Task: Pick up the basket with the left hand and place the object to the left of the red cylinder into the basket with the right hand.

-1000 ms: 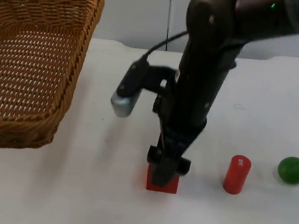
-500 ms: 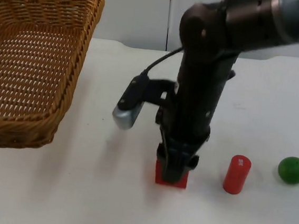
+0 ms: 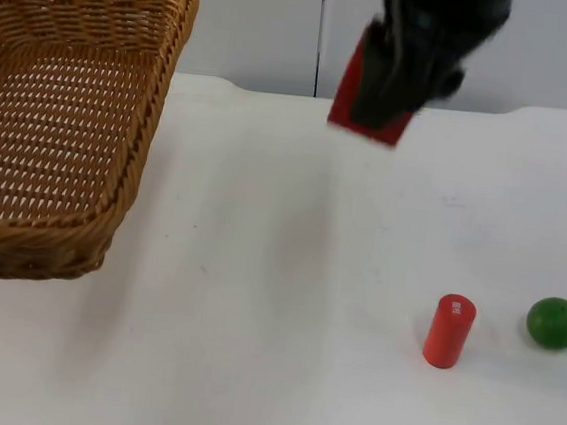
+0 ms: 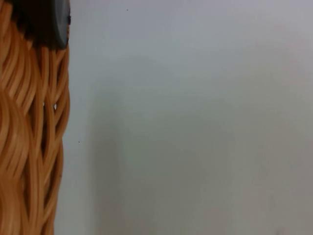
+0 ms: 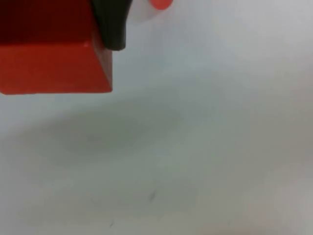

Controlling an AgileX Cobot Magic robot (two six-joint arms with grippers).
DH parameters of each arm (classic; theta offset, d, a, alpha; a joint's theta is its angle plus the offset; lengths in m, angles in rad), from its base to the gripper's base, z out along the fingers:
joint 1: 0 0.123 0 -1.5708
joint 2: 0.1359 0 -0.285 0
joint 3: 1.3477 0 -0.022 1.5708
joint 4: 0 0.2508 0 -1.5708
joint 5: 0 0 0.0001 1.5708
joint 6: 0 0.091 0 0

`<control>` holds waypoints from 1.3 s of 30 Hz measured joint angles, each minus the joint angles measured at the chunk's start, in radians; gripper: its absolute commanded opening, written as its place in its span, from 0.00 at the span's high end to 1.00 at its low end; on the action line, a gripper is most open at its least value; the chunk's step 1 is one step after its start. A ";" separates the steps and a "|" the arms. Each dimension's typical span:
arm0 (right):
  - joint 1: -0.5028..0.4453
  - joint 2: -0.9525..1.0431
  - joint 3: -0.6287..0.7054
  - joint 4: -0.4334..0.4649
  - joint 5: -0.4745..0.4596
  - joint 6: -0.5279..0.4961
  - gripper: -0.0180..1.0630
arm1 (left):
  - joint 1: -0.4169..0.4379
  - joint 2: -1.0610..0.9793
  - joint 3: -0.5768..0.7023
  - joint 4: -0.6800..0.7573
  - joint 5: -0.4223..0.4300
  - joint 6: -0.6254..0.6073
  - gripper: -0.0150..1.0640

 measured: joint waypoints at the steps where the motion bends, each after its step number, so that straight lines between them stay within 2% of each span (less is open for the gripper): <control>1: 0.000 -0.014 -0.010 0.000 0.003 0.011 0.99 | 0.000 0.000 0.000 0.000 0.000 0.000 0.99; 10: 0.007 0.018 -0.151 0.012 0.023 0.052 0.99 | 0.000 0.000 0.000 0.000 0.000 0.000 0.99; 13: 0.022 0.108 -0.309 0.065 0.041 0.072 0.99 | 0.000 0.000 0.000 0.000 0.000 0.000 0.99; 14: 0.022 0.108 -0.309 0.065 0.041 0.072 0.99 | 0.000 0.000 0.000 0.000 0.000 0.000 0.99; 17: 0.024 0.218 -0.479 0.147 0.054 0.091 0.99 | 0.000 0.000 0.000 0.000 0.000 0.000 0.99; 18: 0.024 0.218 -0.479 0.147 0.054 0.091 0.99 | 0.000 0.000 0.000 0.000 0.000 0.000 0.99; 23: 0.032 0.419 -0.720 0.284 0.061 0.093 0.99 | 0.000 0.000 0.000 0.000 0.000 0.000 0.99; 24: 0.032 0.419 -0.720 0.284 0.061 0.093 0.99 | 0.000 0.000 0.000 0.000 0.000 0.000 0.99; 25: 0.041 0.473 -0.776 0.311 0.056 0.093 0.99 | 0.000 0.000 0.000 0.000 0.000 0.000 0.99; 27: 0.055 0.537 -0.822 0.325 0.040 0.091 0.99 | 0.000 0.000 0.000 0.000 0.000 0.000 0.99; 33: 0.087 0.617 -0.842 0.332 -0.001 0.040 0.98 | 0.000 0.000 0.000 0.000 0.000 0.000 0.99; 35: 0.092 0.638 -0.842 0.332 -0.008 0.025 0.89 | 0.000 0.000 0.000 0.000 0.000 0.000 0.99; 37: 0.093 0.644 -0.842 0.332 -0.014 0.022 0.73 | 0.000 0.000 0.000 -0.002 0.000 0.000 0.99; 38: 0.093 0.645 -0.842 0.332 -0.016 0.021 0.73 | 0.000 0.000 0.000 -0.001 0.000 0.000 0.99; 39: 0.093 0.645 -0.842 0.332 -0.016 0.019 0.61 | 0.000 0.000 0.000 -0.002 0.000 0.000 0.99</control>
